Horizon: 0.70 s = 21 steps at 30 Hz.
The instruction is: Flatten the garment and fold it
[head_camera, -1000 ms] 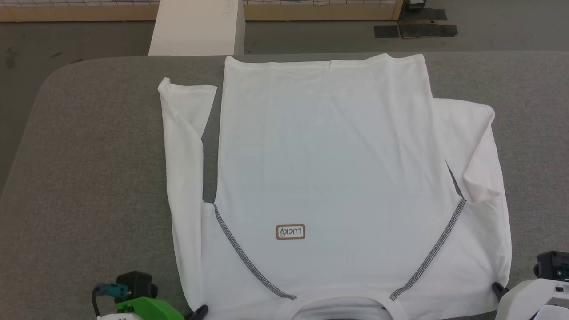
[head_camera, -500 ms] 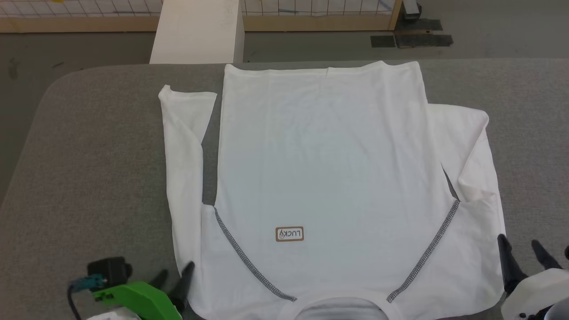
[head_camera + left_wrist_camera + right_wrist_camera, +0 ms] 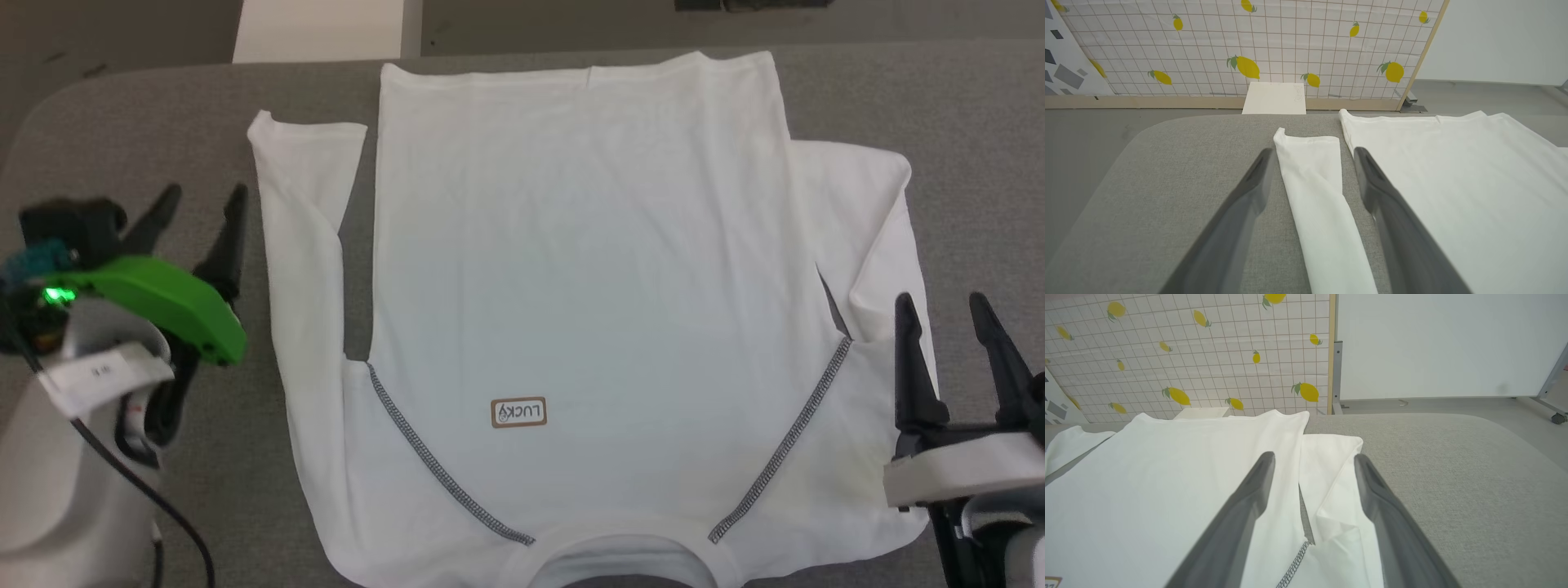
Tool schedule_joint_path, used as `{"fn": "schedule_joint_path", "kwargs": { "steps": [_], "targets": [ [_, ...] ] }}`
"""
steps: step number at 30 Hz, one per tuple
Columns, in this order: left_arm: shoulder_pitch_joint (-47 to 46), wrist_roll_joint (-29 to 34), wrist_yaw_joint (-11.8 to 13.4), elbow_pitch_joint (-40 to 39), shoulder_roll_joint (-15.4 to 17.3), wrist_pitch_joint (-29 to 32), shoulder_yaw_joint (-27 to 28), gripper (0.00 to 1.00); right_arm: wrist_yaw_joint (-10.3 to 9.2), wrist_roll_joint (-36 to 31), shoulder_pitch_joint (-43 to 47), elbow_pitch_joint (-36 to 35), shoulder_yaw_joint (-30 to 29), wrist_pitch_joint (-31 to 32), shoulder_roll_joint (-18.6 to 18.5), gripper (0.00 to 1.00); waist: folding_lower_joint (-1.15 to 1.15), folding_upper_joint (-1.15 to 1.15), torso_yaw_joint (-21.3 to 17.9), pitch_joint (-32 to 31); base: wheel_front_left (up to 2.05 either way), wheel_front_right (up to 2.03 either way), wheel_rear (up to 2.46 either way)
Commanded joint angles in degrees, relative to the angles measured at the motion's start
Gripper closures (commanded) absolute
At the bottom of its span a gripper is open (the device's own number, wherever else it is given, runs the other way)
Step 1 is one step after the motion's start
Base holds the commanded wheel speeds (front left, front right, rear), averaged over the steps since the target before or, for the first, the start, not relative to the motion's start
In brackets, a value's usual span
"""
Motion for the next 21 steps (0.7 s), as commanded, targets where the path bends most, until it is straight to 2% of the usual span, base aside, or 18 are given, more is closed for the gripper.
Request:
{"fn": "schedule_joint_path", "kwargs": {
  "steps": [1, 5, 10, 18, 21],
  "targets": [
    [-3.9, 0.8, -0.5, 1.1, 1.7, 1.5, -0.1, 0.00, -0.09, -0.6, -2.0, -0.7, 0.8, -0.7, -0.3, 0.00, 0.00, 0.00, -2.2, 5.5, 0.00, 0.00, 0.00],
    [-13.9, 2.0, -1.2, 4.8, 5.6, 6.4, 0.1, 0.00, -0.09, -1.2, -6.0, -2.0, 2.6, -2.1, -0.7, 0.00, 0.00, 0.00, -4.6, 10.4, 0.00, 0.00, 0.00],
    [-23.3, 3.1, -0.6, 8.9, 9.4, 13.5, 0.1, 0.00, -0.09, -1.7, -10.0, -3.3, 5.4, -3.6, -0.7, 0.00, 0.00, 0.00, -7.8, 15.8, 0.00, 0.00, 0.00],
    [-30.6, 2.5, 1.0, 11.9, 13.4, 26.4, 0.1, 0.00, -0.09, -1.5, -13.8, -4.0, 8.5, -4.9, -0.3, 0.00, 0.00, 0.00, -11.8, 22.3, 0.00, 0.00, 0.00],
    [-31.9, 3.3, 2.8, 12.1, 15.4, 32.0, -0.2, 0.00, -0.09, -1.4, -14.4, -4.0, 9.1, -5.0, -0.2, 0.00, 0.00, 0.00, -12.8, 23.8, 0.00, 0.00, 0.00]
  ]
}}
